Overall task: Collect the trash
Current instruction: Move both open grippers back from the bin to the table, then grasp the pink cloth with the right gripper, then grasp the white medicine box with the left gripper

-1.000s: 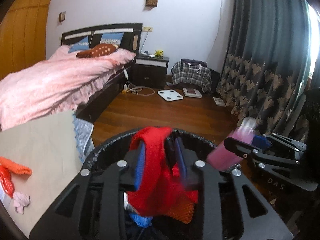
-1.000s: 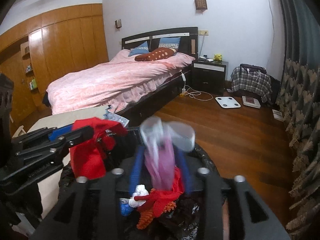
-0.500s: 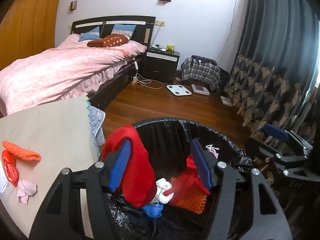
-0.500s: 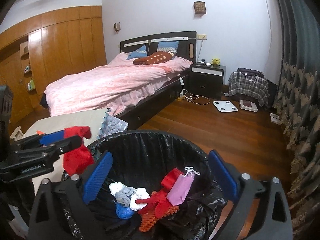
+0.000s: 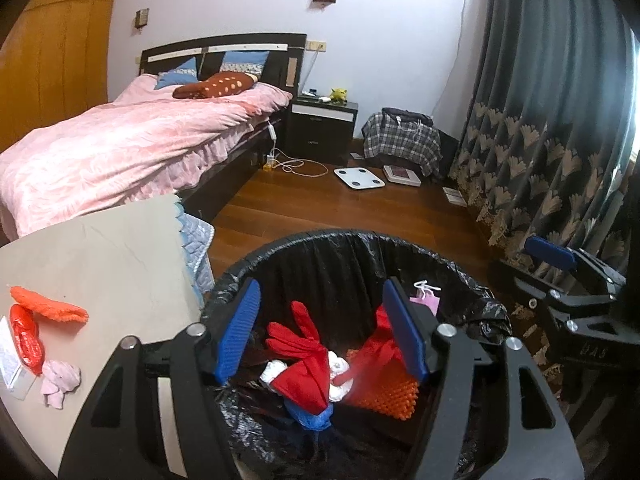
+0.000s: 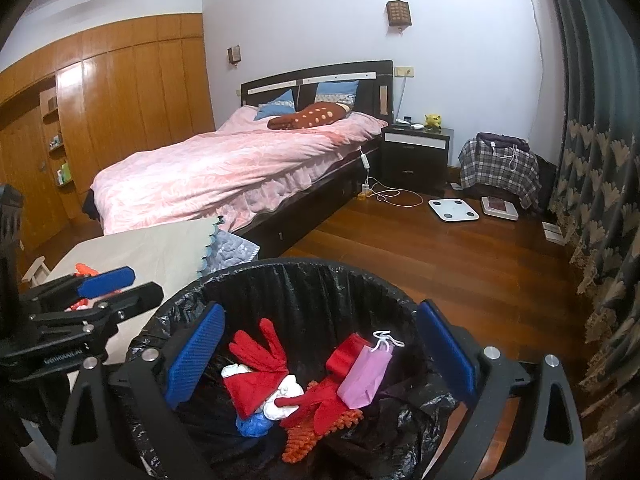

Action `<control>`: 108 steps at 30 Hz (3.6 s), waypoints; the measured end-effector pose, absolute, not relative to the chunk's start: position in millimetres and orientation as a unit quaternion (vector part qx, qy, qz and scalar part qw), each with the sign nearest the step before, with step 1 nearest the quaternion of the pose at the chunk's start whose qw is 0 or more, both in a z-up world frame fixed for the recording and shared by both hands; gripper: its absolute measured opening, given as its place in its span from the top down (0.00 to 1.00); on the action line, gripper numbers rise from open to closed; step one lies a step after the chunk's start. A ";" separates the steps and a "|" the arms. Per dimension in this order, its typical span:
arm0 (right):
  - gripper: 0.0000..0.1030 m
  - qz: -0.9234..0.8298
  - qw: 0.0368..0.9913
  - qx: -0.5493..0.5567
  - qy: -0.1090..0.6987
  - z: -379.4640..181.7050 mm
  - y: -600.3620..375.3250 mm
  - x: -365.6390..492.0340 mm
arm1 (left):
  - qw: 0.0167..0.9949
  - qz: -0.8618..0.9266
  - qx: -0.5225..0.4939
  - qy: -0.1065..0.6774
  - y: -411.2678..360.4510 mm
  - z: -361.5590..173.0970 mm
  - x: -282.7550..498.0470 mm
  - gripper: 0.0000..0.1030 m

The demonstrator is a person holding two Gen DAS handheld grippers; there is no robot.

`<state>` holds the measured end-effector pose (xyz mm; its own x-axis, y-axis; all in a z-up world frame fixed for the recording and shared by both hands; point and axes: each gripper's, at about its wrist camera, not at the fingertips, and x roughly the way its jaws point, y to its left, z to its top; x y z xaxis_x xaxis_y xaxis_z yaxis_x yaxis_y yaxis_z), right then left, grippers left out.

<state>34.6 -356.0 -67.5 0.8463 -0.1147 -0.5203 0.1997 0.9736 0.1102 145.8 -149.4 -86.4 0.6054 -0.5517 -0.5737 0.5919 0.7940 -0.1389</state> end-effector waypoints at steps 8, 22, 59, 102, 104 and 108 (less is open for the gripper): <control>0.06 -0.061 0.959 0.083 0.265 -62.0 -334.6 43.6 | 0.919 -0.274 0.023 0.284 -109.4 -68.3 146.5 0.20; 0.06 0.035 0.961 0.066 0.265 -51.8 -234.0 93.4 | 0.953 -0.115 0.009 0.282 26.8 -60.2 152.8 0.12; 0.10 0.187 0.903 -0.015 0.386 -161.6 -8.6 203.0 | 0.943 0.092 -0.004 0.319 207.3 -125.9 166.3 0.12; 0.54 0.176 0.900 0.025 0.398 -153.3 -51.6 214.3 | 0.919 0.077 -0.031 0.385 191.5 -155.4 207.5 0.12; 0.54 0.175 0.901 0.023 0.396 -151.9 -52.9 213.6 | 0.920 0.075 -0.027 0.384 191.9 -155.5 215.1 0.12; 0.54 0.169 0.903 0.025 0.394 -150.8 -57.3 213.6 | 0.917 0.063 -0.033 0.393 194.7 -158.9 230.8 0.12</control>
<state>213.6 -57.3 -150.8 0.6323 0.3246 -0.7035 -0.2855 0.9417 0.1779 230.8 194.7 -158.9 0.6832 0.0885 -0.7248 -0.1411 0.9899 -0.0121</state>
